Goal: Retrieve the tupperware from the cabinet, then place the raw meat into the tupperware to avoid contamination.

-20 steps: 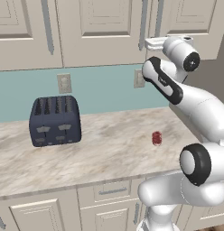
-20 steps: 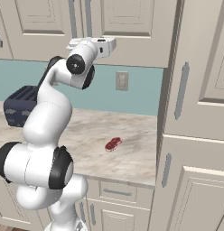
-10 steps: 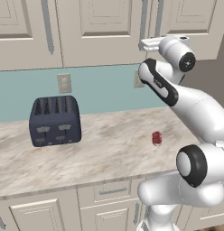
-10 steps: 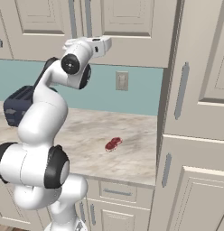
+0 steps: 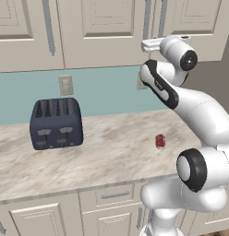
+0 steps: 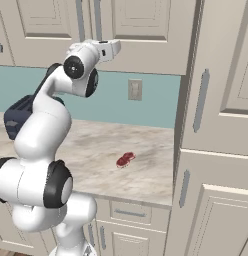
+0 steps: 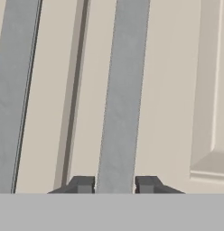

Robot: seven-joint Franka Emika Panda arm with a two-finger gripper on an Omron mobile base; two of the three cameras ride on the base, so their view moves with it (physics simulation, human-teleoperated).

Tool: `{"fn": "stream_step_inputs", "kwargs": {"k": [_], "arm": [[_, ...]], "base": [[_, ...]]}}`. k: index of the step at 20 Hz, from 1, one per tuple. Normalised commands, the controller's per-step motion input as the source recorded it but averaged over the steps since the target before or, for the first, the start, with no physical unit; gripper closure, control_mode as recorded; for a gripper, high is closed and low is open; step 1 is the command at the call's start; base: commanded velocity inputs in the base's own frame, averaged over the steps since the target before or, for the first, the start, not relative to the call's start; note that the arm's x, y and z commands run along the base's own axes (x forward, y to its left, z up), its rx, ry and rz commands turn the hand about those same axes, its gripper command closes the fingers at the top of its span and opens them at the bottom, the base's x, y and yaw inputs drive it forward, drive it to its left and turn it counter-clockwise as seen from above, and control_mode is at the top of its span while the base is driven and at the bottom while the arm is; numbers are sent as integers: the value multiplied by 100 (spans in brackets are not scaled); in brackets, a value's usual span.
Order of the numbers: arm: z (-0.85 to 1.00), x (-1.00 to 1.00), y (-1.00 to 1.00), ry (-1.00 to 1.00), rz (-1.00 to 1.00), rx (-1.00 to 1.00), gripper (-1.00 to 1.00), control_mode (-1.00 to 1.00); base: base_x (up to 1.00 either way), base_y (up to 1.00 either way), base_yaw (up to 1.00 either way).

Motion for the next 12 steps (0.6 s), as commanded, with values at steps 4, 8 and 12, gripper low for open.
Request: {"fn": "stream_step_inputs", "kwargs": {"k": [4,8,12], "arm": [[0,2,-1,5,1,0,100,-100],[0,0,-1,0,1,0,100,-100],[0,0,0,0,0,0,100,-100]], "base": [[0,0,0],[0,0,0],[0,0,0]]}}
